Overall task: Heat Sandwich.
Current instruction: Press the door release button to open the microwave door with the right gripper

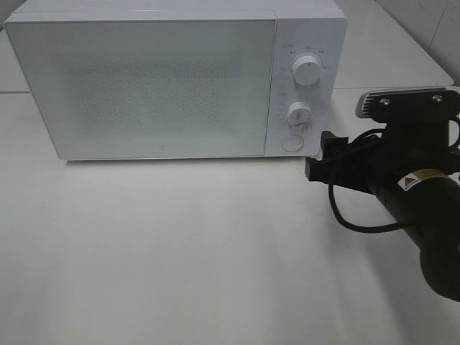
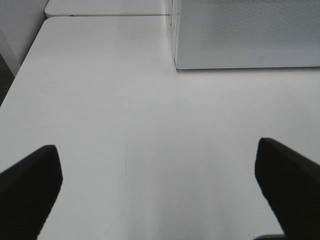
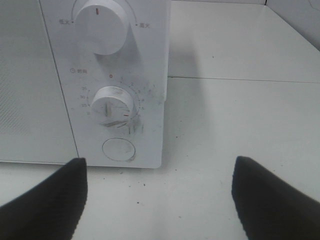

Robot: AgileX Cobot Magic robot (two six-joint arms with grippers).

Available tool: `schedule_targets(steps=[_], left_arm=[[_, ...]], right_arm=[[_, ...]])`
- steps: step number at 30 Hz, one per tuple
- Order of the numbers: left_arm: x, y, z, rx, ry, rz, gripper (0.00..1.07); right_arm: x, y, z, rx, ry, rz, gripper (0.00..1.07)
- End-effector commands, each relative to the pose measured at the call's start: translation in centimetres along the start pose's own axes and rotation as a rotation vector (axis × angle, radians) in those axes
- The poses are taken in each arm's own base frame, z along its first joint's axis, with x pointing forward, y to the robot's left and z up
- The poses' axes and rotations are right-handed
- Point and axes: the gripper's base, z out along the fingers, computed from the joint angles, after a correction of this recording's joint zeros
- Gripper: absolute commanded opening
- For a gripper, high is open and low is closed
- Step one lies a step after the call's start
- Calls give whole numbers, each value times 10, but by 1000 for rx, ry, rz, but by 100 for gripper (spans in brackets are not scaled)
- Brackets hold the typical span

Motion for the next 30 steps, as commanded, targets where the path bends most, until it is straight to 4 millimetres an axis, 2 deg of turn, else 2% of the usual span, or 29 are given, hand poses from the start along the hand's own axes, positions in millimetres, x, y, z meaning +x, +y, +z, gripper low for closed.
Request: schedule_targets(steps=[1, 9, 20, 24, 27, 29, 30], left_arm=[[1, -1, -3, 2, -37, -11, 104], [1, -1, -3, 2, -37, -11, 103], [1, -1, -3, 2, -37, -11, 103], [1, -1, -3, 2, -37, -11, 103], [1, -1, -3, 2, -37, -11, 103], [1, -1, -3, 2, -37, -11, 103], [1, -1, -3, 2, -37, -11, 103]], right_arm=[[-2, 11, 3, -4, -8, -9, 76], [1, 32, 9, -43, 6, -17, 76], [3, 33, 9, -54, 32, 4, 76], [4, 34, 9, -56, 44, 98, 76], [4, 34, 9, -52, 50, 267, 76], [4, 34, 9, -51, 50, 309, 76], [4, 34, 9, -49, 53, 406, 76]])
